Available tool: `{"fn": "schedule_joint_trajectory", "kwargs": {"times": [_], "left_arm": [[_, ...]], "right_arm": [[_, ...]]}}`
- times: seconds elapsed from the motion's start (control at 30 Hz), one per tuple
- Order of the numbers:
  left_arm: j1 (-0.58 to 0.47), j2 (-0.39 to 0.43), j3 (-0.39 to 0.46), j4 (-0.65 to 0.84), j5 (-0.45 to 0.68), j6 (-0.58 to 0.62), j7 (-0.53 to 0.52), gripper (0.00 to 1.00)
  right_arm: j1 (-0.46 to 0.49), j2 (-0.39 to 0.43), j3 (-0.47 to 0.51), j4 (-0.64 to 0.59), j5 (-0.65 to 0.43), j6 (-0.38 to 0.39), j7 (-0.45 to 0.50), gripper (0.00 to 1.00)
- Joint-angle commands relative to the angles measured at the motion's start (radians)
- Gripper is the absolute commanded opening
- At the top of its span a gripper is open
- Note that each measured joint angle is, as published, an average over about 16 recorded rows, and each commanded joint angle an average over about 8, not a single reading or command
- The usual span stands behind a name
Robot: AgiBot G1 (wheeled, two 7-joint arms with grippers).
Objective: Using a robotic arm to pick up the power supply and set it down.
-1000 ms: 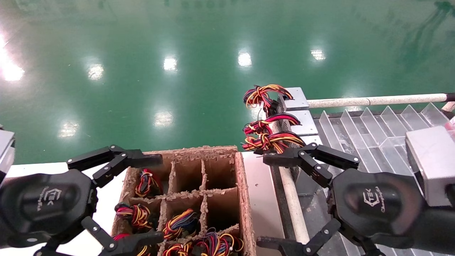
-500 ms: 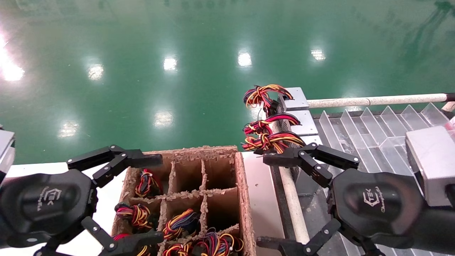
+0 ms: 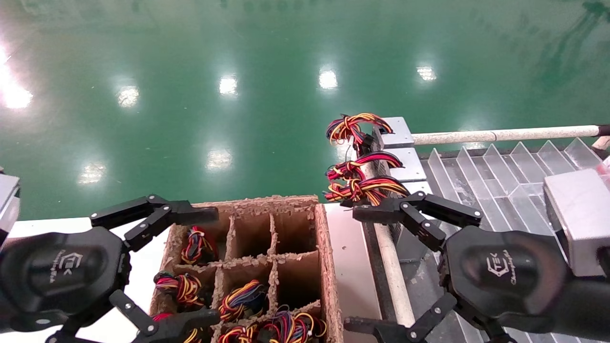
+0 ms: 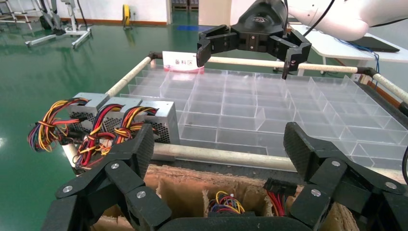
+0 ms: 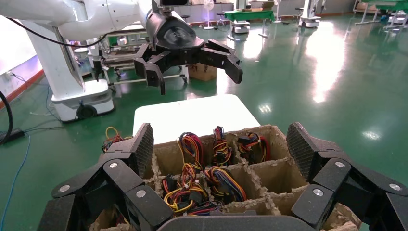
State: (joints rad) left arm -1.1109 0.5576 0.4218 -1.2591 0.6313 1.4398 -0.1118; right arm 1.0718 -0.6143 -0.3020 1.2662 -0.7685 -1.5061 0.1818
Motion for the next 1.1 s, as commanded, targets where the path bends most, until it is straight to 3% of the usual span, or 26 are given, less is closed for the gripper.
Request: {"fn": "schedule_joint_trajectory", "kwargs": {"times": [0.03,0.17,0.47,0.53,0.7,0.77,0.8,1.1], "left_arm": [[0.0,0.0,0.0,0.0,0.0,0.0,0.0,0.0],[0.0,0.0,0.0,0.0,0.0,0.0,0.0,0.0],[0.0,0.0,0.0,0.0,0.0,0.0,0.0,0.0],[0.0,0.0,0.0,0.0,0.0,0.0,0.0,0.0],[0.0,0.0,0.0,0.0,0.0,0.0,0.0,0.0],[0.0,0.0,0.0,0.0,0.0,0.0,0.0,0.0],[0.0,0.0,0.0,0.0,0.0,0.0,0.0,0.0],[0.0,0.0,0.0,0.0,0.0,0.0,0.0,0.0]], "right_arm": [[-0.004,0.007,-0.001,-0.001,-0.004,-0.001,-0.001,1.0],[0.005,-0.027,-0.049,-0.039,-0.073,-0.023,-0.012,1.0],[0.088,-0.182,-0.174,-0.189,-0.19,-0.066,-0.069,0.98],[0.106,-0.207,-0.198,-0.224,-0.206,-0.068,-0.088,0.84],[0.15,-0.257,-0.252,-0.315,-0.24,-0.069,-0.136,0.21],[0.17,-0.273,-0.271,-0.349,-0.251,-0.07,-0.153,0.04],[0.18,-0.28,-0.281,-0.365,-0.256,-0.07,-0.16,0.0],[0.256,-0.321,-0.358,-0.467,-0.277,-0.073,-0.216,0.0]]}}
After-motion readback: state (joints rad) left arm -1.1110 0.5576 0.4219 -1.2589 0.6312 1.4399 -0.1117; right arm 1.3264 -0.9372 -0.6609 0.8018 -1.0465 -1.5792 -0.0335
